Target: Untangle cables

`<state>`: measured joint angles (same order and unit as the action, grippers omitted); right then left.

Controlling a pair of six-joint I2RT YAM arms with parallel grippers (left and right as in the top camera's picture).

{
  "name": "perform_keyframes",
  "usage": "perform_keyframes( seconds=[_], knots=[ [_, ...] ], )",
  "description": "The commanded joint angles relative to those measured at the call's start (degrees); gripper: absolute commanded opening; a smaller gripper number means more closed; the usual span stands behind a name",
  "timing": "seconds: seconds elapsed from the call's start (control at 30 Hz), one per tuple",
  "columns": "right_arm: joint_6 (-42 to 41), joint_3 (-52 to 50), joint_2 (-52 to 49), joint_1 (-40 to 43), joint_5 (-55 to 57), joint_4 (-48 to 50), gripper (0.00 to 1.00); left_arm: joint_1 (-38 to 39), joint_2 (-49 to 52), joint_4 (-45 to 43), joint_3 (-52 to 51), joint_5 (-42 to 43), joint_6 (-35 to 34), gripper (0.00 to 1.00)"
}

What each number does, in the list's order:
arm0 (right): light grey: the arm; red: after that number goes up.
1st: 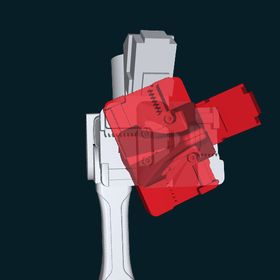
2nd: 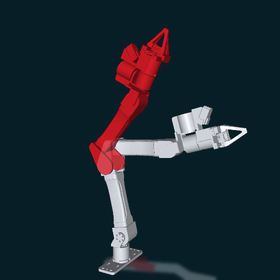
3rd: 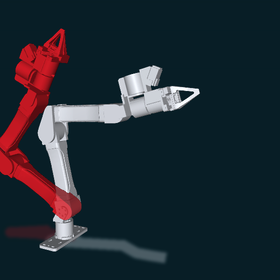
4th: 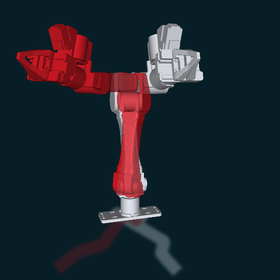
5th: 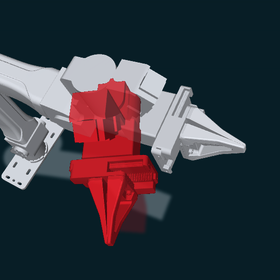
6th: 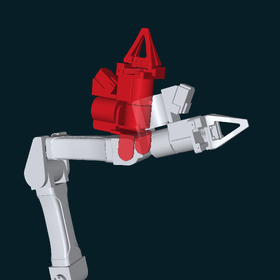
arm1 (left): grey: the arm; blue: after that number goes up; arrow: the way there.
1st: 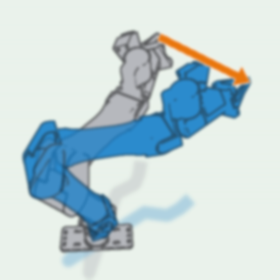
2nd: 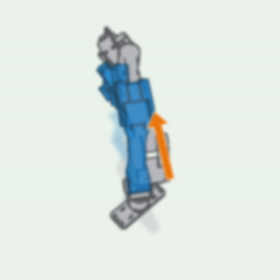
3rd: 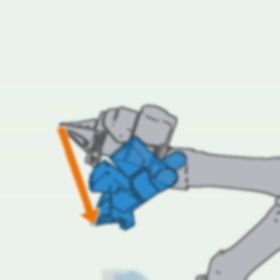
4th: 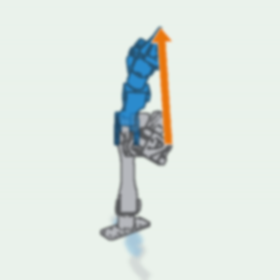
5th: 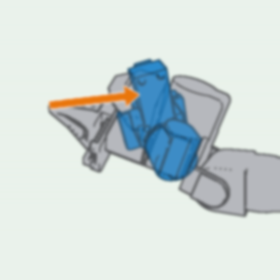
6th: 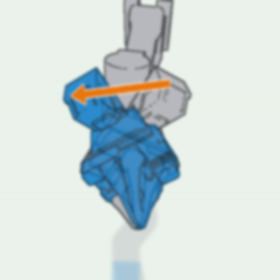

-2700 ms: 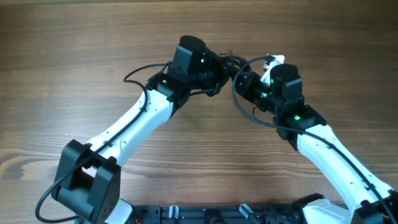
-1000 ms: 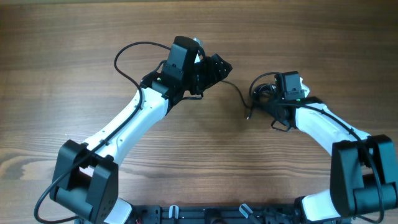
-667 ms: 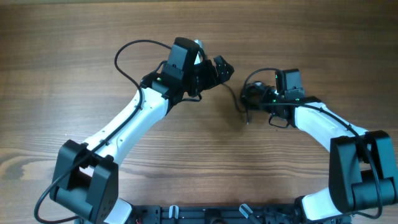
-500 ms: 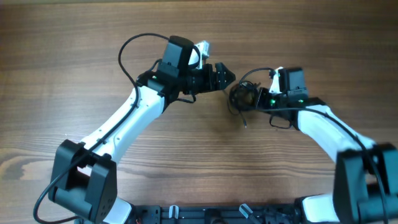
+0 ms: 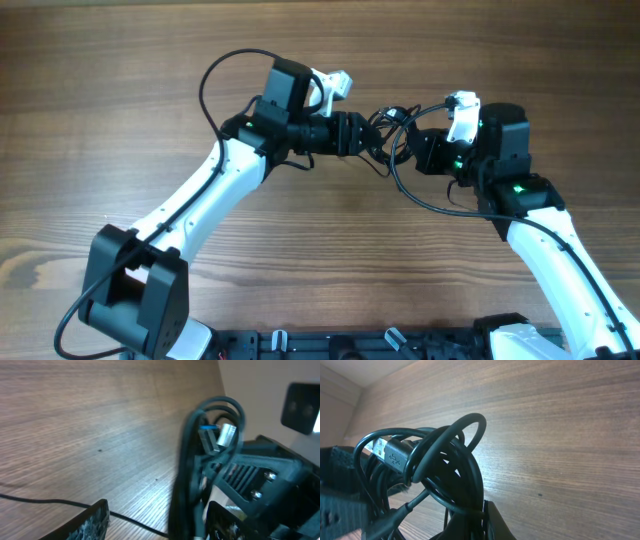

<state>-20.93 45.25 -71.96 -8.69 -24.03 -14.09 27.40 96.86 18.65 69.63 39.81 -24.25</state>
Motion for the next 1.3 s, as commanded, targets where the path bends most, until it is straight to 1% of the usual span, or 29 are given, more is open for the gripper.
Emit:
perform_keyframes(
  seconds=[0.0,0.03,0.07,0.1,0.13,0.2,0.23,0.27,0.3,0.37,0.4,0.43,0.5,0.57,0.6,0.63,0.7,0.73,0.77,0.83,0.87,0.9,0.93,1.1,1.17,1.2,1.23,1.27],
  knots=[
    [-0.3,-0.1,0.9,-0.1,-1.8,-0.3,0.04,1.5,-1.2,-0.8,0.5,1.1,0.9,0.59],
    [-0.2,-0.1,0.9,-0.1,-2.1,-0.3,0.04,1.6,-1.2,-1.1,0.5,1.0,0.9,0.55],
    [-0.2,-0.1,0.9,-0.1,-3.8,-0.5,0.04,1.7,-1.2,-1.3,0.5,0.2,0.9,0.47],
    [-0.2,-0.1,0.9,-0.1,-5.5,-0.5,0.04,1.7,-1.2,-1.2,0.5,-1.4,0.9,0.36],
    [-0.2,-0.1,0.9,-0.1,-6.7,-0.5,0.04,1.7,-1.2,-1.2,0.5,-2.2,0.9,0.28],
    [-0.3,-0.1,0.9,-0.1,-7.2,-0.7,0.04,1.7,-1.2,-1.3,0.5,-2.4,0.9,0.20],
    [-0.3,-0.1,0.9,-0.1,-7.2,-1.1,0.04,1.7,-1.2,-1.3,0.5,-2.4,0.9,0.09],
    [-0.6,-0.1,0.9,-0.1,-7.3,-1.4,0.04,1.7,-1.2,-1.3,0.5,-2.4,0.9,0.04],
    [-1.9,-0.1,0.9,-0.1,-7.6,-1.6,0.04,1.7,-1.2,-1.3,0.5,-2.5,0.9,0.04],
    [-5.3,-0.1,0.9,-0.1,-7.6,-2.1,0.05,1.7,-1.2,-1.3,0.5,-6.1,0.9,0.04],
    [-6.6,-0.1,0.9,-0.1,-7.6,-2.8,0.09,1.7,-1.2,-1.5,0.5,-8.3,0.9,0.04],
    [-6.7,-0.1,0.9,-0.1,-7.6,-3.4,0.16,1.7,-1.2,-2.1,0.5,-9.9,0.9,0.04],
    [-6.6,-0.1,0.9,-0.1,-7.6,-4.7,0.33,1.6,-1.2,-3.8,0.6,-10.1,0.9,0.04],
    [-6.7,-0.1,0.9,-0.1,-7.6,-4.8,0.67,1.5,-1.2,-3.8,0.6,-10.1,0.9,0.04],
    [-6.7,-0.1,1.0,-0.1,-7.6,-5.2,0.93,1.2,-1.2,-3.9,0.6,-10.1,0.9,0.04],
    [-6.6,-0.1,1.1,-0.1,-7.5,-5.8,1.00,0.6,-1.2,-3.9,0.6,-10.1,0.9,0.04],
    [-6.2,-0.1,1.1,0.0,-3.9,-7.6,1.00,-0.6,-1.2,-3.8,0.6,-9.8,-0.7,0.04],
    [-6.2,-0.1,1.2,0.0,0.5,-9.1,1.00,-1.7,-1.2,-3.8,0.6,-8.1,-2.6,0.04],
    [-6.2,-0.1,1.2,0.0,2.3,-9.6,1.00,-2.3,-1.3,-3.8,0.6,-6.8,-3.3,0.04],
    [-7.3,-0.1,1.2,0.0,6.1,-10.3,1.00,-4.7,-1.6,-3.8,0.6,0.7,-3.2,0.04],
    [-9.3,-0.1,1.2,0.0,7.4,-10.1,1.00,-5.6,-1.6,-3.8,0.6,3.5,-3.2,0.04],
    [-14.5,-0.1,1.0,-0.1,10.0,-9.2,1.00,-7.6,-1.6,-3.6,0.6,8.7,-3.2,0.04],
    [-18.1,-0.1,0.6,-0.1,10.0,-7.1,1.00,-9.0,-1.6,-3.2,0.6,11.3,-3.2,0.04],
    [-18.8,-0.1,-1.0,-0.1,10.3,-0.6,1.00,-9.5,-1.6,-2.5,0.6,15.1,-3.1,0.04],
    [-19.7,-0.1,-2.0,0.2,15.5,-0.1,1.00,-9.6,-1.6,-2.5,0.6,18.3,-3.0,0.04],
    [-23.3,-0.1,-2.6,1.0,18.1,-0.6,1.00,-9.9,-1.6,-2.5,0.6,20.6,-3.0,0.04],
    [-25.4,-0.1,-3.2,2.2,17.0,-0.6,1.00,-10.2,-1.6,-2.5,0.6,22.4,-3.0,0.04],
    [-25.3,-0.1,-3.6,3.6,13.5,0.2,1.00,-10.4,-1.6,-2.5,0.6,24.1,-2.9,0.04]
  ],
)
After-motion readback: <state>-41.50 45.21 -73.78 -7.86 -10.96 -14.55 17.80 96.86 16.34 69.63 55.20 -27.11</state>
